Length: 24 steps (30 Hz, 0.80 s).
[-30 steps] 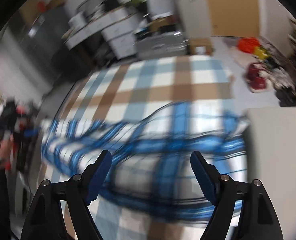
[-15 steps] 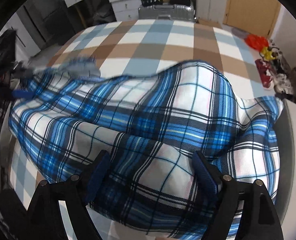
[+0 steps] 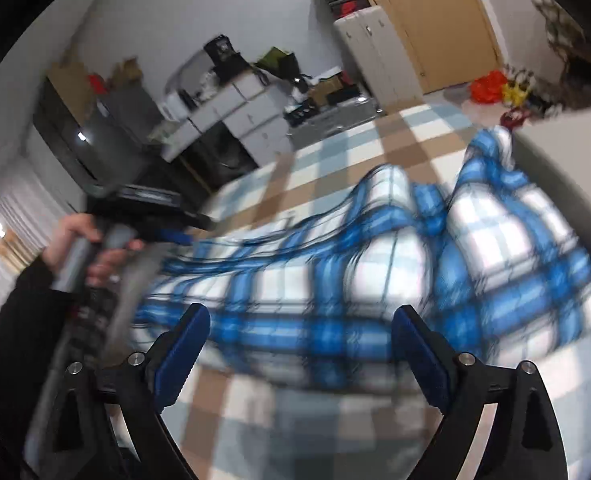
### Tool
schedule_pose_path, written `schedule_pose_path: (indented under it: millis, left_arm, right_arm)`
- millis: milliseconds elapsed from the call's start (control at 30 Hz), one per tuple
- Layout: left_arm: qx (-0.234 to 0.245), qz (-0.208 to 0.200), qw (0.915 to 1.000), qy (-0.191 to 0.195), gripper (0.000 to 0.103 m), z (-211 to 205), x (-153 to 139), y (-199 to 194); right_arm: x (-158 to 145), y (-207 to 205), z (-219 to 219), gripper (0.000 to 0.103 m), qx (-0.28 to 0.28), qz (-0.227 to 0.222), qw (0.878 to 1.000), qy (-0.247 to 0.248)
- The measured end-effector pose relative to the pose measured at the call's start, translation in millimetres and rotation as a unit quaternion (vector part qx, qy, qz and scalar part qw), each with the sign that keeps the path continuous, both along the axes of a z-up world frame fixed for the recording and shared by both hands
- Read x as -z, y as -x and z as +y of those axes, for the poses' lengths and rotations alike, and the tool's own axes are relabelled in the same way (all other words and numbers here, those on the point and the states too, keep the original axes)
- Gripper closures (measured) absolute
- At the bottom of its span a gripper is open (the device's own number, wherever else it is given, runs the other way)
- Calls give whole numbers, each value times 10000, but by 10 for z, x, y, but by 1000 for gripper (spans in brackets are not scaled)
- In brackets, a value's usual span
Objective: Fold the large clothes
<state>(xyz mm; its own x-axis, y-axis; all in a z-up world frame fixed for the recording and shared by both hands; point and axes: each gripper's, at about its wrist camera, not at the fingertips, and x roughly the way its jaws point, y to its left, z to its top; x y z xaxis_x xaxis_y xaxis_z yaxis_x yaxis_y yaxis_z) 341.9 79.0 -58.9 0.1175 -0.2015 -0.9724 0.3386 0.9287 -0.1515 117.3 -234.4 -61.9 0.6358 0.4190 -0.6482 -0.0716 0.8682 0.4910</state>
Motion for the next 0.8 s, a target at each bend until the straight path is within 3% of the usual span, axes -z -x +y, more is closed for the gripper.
schedule_pose_path:
  millis: [100,200,367,433,500,567,700,800]
  left_arm:
    - [731,-361,9945,-663,25,-156,90,20]
    - [1304,-459,9852,-1009,25,-244,282,54]
    - [1819,-406,9785,-886,27,-251,426,188]
    - [1860,-374,9786,-799,47,-198,395,228]
    - [1815,-409,9785,-884,81,-143,359,280]
    - [1839,-462,9771,-970,98,-144,319,367]
    - [1908,-808,9712,-1178,103,-144,241,567]
    - [1644,-1248,9713,-1184,103,-102,117,657]
  right_arm:
    - [9,59,49,9,-173,-118,9997,108]
    - [63,37,99,9,-327,-61,9994,49]
    - [95,5,39,9,-402,-82,9988,-254]
    - [64,32,-1,9,-381,-177,9988,-259]
    - [44,35,-24,9,-358,-245,9988,-236]
    - [50,45,-31,9,-352,-232,9987,-273]
    - [60,58,-48,9,-316,-217,9987,-350]
    - [43,74,-49,9,-302,-249,9984,-417]
